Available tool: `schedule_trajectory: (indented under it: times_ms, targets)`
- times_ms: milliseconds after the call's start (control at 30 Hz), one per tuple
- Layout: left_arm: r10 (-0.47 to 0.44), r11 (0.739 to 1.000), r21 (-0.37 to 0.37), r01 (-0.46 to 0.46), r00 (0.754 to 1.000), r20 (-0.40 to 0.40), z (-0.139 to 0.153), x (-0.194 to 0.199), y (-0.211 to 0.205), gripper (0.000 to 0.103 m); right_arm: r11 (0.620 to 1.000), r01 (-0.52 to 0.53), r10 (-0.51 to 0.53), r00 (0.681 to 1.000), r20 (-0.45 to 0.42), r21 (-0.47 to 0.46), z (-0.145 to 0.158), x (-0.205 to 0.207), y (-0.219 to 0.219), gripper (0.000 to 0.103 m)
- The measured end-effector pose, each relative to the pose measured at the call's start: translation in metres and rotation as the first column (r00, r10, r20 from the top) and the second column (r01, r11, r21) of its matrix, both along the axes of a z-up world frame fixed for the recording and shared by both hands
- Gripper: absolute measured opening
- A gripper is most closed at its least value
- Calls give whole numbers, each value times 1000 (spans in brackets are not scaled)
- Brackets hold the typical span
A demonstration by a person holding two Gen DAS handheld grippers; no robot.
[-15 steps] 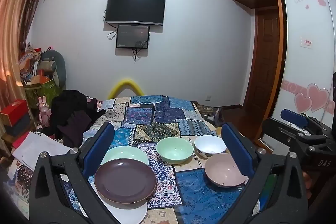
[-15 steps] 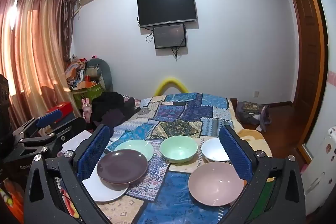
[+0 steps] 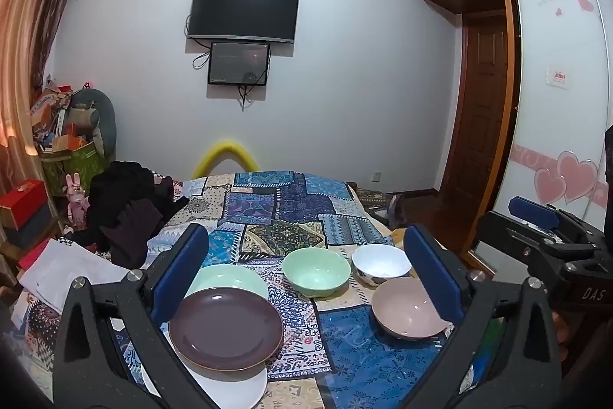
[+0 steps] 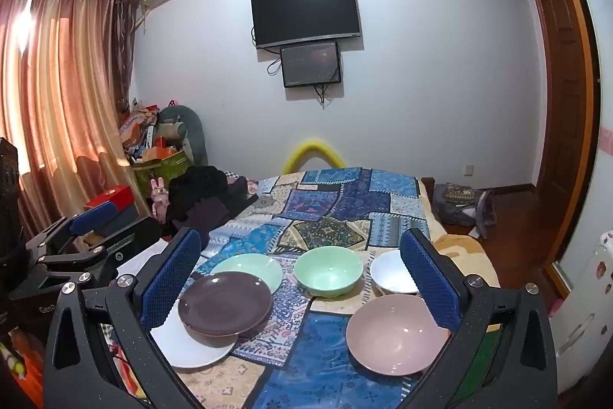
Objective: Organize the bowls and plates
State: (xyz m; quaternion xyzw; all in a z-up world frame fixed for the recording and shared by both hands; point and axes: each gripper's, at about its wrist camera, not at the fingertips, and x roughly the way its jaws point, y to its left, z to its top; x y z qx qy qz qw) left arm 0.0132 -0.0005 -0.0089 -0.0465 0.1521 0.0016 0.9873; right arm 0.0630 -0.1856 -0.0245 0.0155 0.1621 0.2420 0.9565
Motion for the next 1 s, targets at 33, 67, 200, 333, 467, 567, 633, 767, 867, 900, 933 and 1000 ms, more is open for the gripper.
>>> schedule_trajectory:
  times_ms: [33, 67, 200, 333, 467, 567, 633, 767, 867, 900, 933, 1000]
  targets:
    - [0, 1000, -2, 0, 1000, 5, 0, -2, 0, 103, 1000, 0, 0, 1000, -1, 1, 0, 0, 0, 103]
    - [-1, 1000, -2, 1, 1000, 5, -1, -2, 0, 103, 1000, 0, 0, 1000, 0, 0, 0, 0, 1, 103]
    - [0, 1000, -10, 0, 1000, 5, -1, -7, 1, 103, 1000, 0, 0, 1000, 0, 1, 0, 0, 0, 103]
    - [-1, 1000, -17, 1, 1000, 1, -1, -7, 3, 103, 1000, 0, 0, 1000, 0, 1, 0, 0, 1, 103]
    - [-2, 1000, -19, 2, 1000, 1, 0, -7, 5, 103, 1000, 0, 0, 1000, 2, 0, 1, 0, 1, 103]
    - [-1, 1000, -14, 1, 1000, 2, 0, -7, 5, 103, 1000, 1, -1, 1000, 2, -1, -1, 0, 1, 103]
    - [1, 1000, -10, -1, 1000, 3, 1, -7, 4, 103, 1000, 1, -1, 1000, 3, -3, 0, -2, 0, 103]
    - [2, 1000, -13, -2, 1000, 3, 0, -7, 4, 103, 1000, 0, 0, 1000, 1, -1, 0, -2, 1, 103]
    - [6, 1000, -16, -6, 1000, 4, 0, -8, 5, 103, 1000, -2, 2, 1000, 0, 0, 1, -2, 2, 103]
    - [5, 1000, -15, -5, 1000, 2, 0, -8, 4, 103, 1000, -3, 3, 1000, 0, 1, 0, -2, 0, 103]
    - [5, 1000, -15, -5, 1000, 2, 0, -8, 5, 103, 1000, -3, 3, 1000, 0, 0, 0, -2, 0, 103]
    - [5, 1000, -13, -5, 1000, 2, 0, -8, 4, 103, 1000, -4, 4, 1000, 0, 1, 0, -2, 0, 103]
